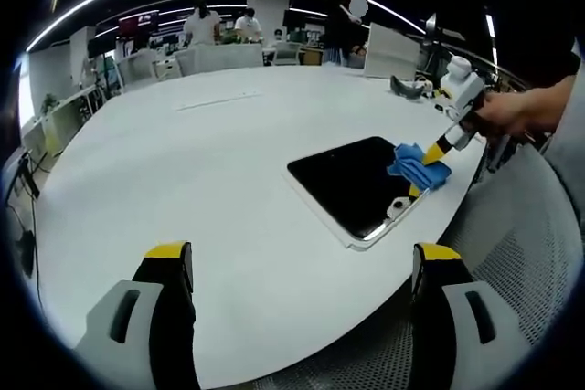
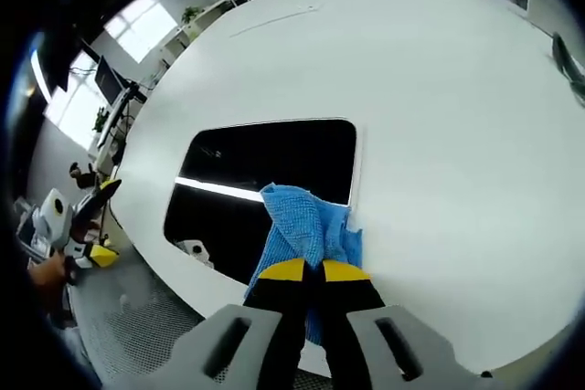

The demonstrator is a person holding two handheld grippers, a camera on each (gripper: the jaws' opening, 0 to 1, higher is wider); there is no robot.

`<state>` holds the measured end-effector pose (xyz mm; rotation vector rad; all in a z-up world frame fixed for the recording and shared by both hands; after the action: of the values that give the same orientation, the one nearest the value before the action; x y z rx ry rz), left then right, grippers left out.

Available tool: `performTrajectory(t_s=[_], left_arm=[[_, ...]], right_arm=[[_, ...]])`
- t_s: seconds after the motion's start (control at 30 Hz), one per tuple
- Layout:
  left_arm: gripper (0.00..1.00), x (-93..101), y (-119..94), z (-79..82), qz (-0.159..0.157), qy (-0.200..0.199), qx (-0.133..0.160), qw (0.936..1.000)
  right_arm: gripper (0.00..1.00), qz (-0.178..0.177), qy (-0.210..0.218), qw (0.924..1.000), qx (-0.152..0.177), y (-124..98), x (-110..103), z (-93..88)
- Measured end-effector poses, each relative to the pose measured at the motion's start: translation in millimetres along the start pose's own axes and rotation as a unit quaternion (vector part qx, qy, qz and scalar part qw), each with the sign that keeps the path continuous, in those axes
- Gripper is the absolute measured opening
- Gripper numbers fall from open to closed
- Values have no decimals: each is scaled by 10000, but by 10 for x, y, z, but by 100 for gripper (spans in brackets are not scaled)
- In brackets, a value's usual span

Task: Wipe the mirror surface with the cleaning cloth until all visible marks leave the cleaned area.

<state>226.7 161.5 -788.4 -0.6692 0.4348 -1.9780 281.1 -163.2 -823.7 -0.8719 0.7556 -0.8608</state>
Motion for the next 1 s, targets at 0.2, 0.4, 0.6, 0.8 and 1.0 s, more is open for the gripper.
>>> performTrajectory(t_s=[0.2, 0.4, 0.6, 0.8, 1.0], left_arm=[[99, 13, -3, -1, -19, -11, -15, 10000], [99, 4, -3, 0, -28, 3, -8, 10000], [99, -3, -8, 12, -27, -33, 36, 10000], [99, -1, -6, 10, -39, -23, 33, 10000], [99, -1, -13, 20, -33, -42, 82, 10000]], right_arm=[[0, -41, 27, 10000, 1, 34, 48, 88], [0, -113, -34, 9999, -24, 84, 100, 207], [0, -185, -38, 9998, -11, 129, 142, 320], [0, -240, -110, 9996, -32, 183, 192, 454], [0, -347, -291, 9989, -95, 235, 212, 572]])
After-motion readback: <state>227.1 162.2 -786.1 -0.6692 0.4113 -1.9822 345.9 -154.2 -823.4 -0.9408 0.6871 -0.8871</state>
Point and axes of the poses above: the point that each gripper's makers call its tool centre point, and the gripper's own axes: y roughly forward along the fingers, x roughly to its right, z roughly out of its top, the point moved 5 cm from there along -y, roughly backward along the fingers, and after that the axes turned 13 degrees about -y, right-handed, at the moved point
